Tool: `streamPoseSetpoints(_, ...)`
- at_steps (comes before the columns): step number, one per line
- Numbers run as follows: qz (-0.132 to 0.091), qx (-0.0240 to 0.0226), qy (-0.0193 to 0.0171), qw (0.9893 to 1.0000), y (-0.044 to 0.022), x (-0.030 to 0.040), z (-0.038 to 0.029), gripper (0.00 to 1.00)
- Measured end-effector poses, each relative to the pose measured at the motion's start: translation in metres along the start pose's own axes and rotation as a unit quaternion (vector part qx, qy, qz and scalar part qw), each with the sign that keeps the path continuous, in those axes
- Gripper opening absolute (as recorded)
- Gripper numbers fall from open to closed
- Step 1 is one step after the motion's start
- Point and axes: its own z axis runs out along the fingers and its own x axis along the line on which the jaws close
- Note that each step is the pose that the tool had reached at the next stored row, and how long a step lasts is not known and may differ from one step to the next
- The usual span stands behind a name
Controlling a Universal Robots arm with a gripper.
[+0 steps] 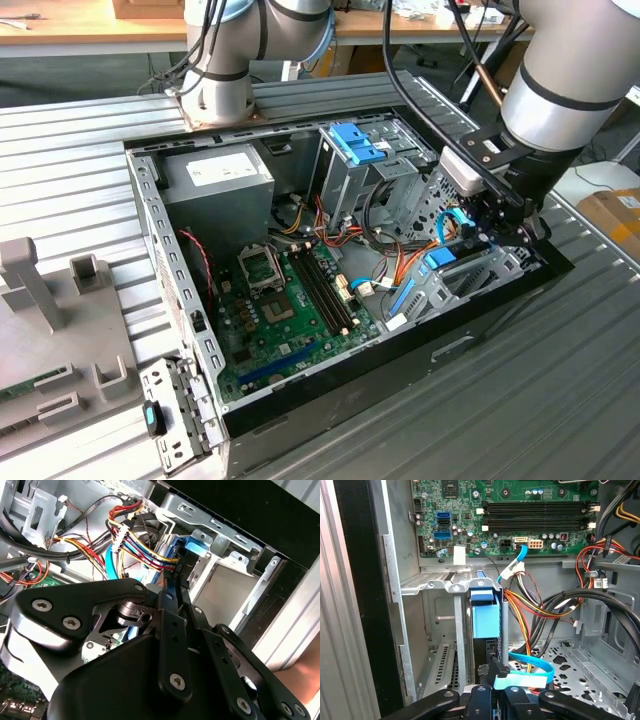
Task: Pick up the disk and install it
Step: 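Insert the first disk wire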
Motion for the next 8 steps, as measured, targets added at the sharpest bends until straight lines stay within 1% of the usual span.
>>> streamPoseSetpoints(1, 0.0, -0.0001, -0.0002, 1.0, 0.0, -0.0001, -0.0017, 0.16)
streamPoseSetpoints(6, 0.001, -0.0001, -0.0014, 1.0, 0.0, -0.0001, -0.0019, 0.16)
streamPoseSetpoints(7, 0.002, -0.0001, -0.0022, 1.0, 0.0, 0.0, -0.0021, 0.16)
streamPoseSetpoints(8, 0.002, -0.0002, -0.0047, 1.0, 0.0, 0.0, -0.0019, 0.16)
